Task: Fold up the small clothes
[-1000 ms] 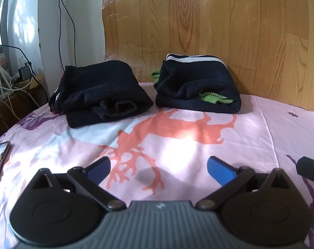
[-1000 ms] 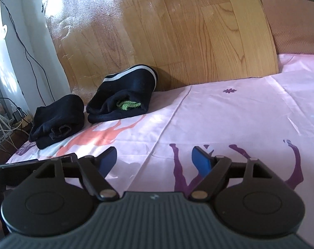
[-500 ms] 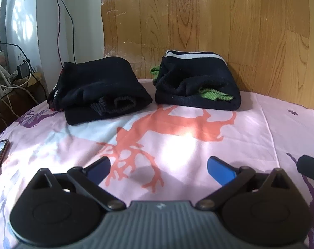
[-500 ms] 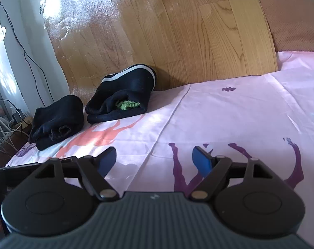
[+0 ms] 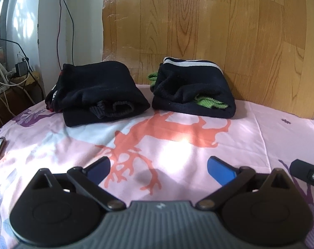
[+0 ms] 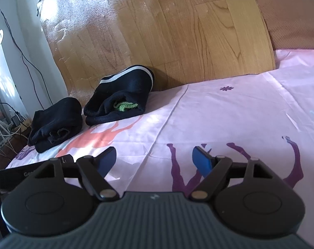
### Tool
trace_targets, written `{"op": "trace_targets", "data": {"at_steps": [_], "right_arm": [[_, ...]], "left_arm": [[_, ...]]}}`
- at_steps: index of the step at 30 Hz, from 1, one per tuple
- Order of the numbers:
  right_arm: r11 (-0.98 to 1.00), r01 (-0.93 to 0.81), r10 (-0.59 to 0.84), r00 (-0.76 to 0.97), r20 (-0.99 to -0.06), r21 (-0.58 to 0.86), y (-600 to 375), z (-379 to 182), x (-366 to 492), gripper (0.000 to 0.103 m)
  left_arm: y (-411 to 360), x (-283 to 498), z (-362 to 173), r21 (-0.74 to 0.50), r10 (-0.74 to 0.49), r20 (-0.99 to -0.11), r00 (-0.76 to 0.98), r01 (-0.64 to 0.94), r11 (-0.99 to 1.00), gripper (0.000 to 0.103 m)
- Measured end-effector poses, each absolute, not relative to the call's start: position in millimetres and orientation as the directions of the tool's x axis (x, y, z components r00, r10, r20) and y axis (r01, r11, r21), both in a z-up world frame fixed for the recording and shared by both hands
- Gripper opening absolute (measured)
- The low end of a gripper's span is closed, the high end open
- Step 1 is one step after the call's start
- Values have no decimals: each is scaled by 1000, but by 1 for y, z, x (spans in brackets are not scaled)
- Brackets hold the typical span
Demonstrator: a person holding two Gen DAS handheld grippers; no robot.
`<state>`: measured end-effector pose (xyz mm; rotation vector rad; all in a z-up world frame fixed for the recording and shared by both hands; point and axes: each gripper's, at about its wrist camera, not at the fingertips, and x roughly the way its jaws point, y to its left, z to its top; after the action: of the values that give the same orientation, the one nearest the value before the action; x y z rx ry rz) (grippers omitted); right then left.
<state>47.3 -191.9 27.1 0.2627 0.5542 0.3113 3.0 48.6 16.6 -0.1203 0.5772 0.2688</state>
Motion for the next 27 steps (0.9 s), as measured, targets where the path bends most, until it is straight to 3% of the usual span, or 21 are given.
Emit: {"op": "trace_targets", "data": {"at_steps": [27], "right_arm": [[919,-208,354,808,-470,335,-195,27,48,83]], "left_arm": [[42,6,14,49,276,-580,767,-305,951,103]]}}
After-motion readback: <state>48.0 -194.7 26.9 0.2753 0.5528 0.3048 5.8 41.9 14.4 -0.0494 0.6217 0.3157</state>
